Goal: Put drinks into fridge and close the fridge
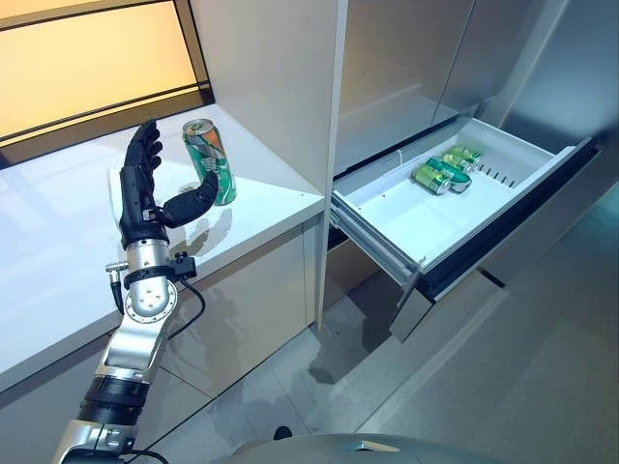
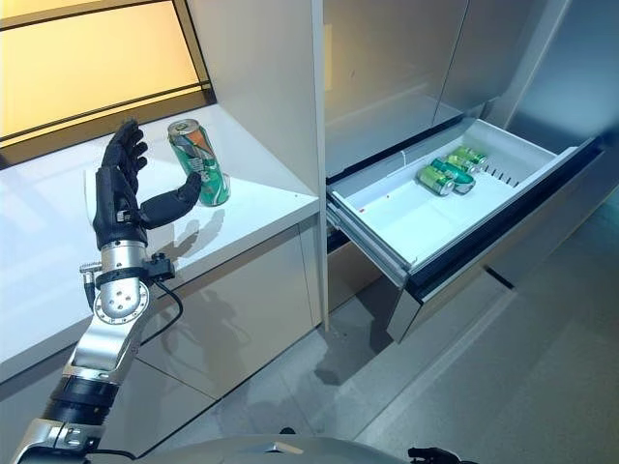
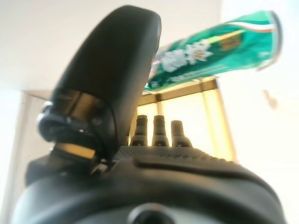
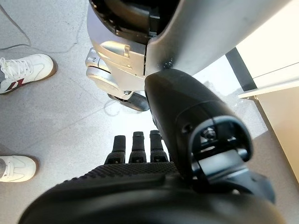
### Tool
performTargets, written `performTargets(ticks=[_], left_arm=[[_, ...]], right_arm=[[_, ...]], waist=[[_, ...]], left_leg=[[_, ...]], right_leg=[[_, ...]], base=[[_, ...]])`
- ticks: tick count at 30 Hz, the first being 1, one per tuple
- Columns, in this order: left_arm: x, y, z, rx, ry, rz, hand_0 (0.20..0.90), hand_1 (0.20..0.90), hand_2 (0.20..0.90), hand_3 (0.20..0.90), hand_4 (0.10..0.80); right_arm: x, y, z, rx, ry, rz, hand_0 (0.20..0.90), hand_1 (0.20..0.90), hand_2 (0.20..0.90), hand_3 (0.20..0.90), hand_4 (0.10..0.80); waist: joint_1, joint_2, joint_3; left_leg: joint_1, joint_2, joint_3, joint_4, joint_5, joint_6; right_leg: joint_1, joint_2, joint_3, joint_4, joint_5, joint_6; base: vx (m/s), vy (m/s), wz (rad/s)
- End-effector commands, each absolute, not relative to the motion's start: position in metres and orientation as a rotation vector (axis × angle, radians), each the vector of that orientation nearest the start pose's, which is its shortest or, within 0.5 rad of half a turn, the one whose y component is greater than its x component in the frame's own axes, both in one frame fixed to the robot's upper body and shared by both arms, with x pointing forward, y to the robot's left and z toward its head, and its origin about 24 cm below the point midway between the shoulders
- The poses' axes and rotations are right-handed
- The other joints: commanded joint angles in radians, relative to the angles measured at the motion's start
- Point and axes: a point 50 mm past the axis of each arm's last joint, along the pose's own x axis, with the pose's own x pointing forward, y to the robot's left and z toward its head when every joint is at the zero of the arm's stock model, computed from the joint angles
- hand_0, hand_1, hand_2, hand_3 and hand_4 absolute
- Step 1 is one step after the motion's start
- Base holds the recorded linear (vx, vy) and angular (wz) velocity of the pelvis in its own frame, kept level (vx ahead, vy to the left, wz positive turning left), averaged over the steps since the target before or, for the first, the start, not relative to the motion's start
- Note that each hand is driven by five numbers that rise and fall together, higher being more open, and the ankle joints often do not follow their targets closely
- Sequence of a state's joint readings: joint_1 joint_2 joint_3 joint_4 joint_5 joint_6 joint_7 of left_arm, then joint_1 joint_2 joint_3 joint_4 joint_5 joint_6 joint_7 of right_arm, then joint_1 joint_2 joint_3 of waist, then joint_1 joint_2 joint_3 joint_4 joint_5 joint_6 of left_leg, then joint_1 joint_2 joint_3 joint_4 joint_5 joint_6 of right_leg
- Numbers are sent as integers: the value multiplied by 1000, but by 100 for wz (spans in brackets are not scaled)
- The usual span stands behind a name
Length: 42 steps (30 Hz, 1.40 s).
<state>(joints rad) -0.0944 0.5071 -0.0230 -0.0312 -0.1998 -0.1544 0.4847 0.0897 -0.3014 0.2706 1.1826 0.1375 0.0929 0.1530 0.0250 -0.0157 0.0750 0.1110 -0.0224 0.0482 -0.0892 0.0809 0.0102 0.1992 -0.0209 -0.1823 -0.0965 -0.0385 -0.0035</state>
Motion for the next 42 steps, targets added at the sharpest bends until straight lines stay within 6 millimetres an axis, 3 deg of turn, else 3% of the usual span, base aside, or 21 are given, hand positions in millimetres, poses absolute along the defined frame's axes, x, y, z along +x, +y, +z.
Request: performTargets(ticks=[1, 17, 30, 42], left_arm=[[272, 260, 167, 170, -546, 514, 900, 900, 900, 900, 800], [289, 271, 142, 4, -345, 519, 900, 900, 900, 900, 800], [301, 277, 156, -42, -367, 534, 900, 900, 900, 900, 800], [311, 284, 164, 33, -364, 576, 900, 900, 900, 900, 800]], right_arm=[[73, -214, -167, -110, 1333, 147, 900, 900, 900, 900, 800], [71, -217, -167, -130, 1351, 169, 900, 900, 900, 900, 800], [69, -218, -167, -150, 1365, 182, 900, 900, 900, 900, 800], [65, -218, -168, -157, 1376, 191, 900, 900, 900, 900, 800]], waist=[[-1, 8, -16], [-20, 14, -24], [-39, 18, -32], [-54, 20, -42]], left_leg=[[41, -9, -86, 4, -156, -13], [49, -8, -74, 4, -156, -14], [57, -7, -63, 6, -160, -15], [63, -7, -58, 7, -165, -14]], right_leg=[[-37, -4, 35, 18, -11, 67], [-34, -5, 38, 18, -8, 71], [-33, -5, 46, 21, -10, 72], [-32, 0, 61, 23, -12, 72]], base=[[0, 0, 0], [0, 0, 0], [19, 1, -1], [19, 0, -1]])
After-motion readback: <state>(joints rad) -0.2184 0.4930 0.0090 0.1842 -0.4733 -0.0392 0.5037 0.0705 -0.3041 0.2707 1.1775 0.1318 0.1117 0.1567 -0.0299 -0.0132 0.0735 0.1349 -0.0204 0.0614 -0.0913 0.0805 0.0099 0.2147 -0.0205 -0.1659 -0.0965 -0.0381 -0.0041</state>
